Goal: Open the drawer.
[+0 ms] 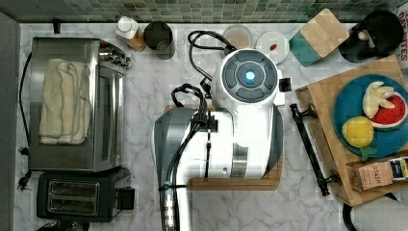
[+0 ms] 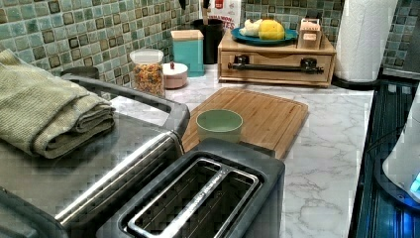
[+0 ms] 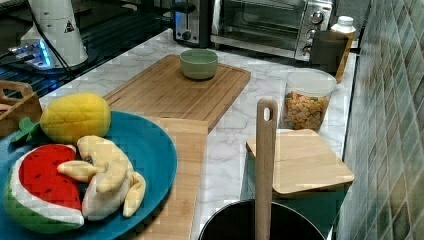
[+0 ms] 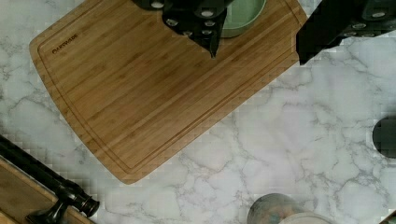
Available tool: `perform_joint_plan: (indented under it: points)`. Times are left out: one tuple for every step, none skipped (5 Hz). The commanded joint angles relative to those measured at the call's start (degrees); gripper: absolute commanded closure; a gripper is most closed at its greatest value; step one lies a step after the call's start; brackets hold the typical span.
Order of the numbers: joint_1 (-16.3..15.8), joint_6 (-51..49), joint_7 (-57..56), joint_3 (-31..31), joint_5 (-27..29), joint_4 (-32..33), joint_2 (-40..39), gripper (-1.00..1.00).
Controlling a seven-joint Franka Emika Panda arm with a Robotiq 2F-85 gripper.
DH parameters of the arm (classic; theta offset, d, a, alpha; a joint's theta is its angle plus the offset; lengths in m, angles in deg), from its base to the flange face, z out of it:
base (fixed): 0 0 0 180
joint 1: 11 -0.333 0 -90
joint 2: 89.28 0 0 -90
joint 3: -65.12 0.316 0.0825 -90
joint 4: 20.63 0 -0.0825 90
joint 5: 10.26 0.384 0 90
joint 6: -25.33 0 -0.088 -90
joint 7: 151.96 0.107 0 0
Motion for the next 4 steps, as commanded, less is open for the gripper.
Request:
perform_joint_plan:
  points:
    - [0.16,0.03,-0.03,-0.25,0.01,0.77,0.06,-1.00]
    - [0.04,6.48,-12.42,-0.34,-1.76,7.76,4.10,-1.00]
    - [4.73,4.48,-25.81,2.81,-1.43,10.05,6.50,-1.00]
    - [1.17,7.71,-35.50,-2.18,-4.73,15.10,9.49,-1.00]
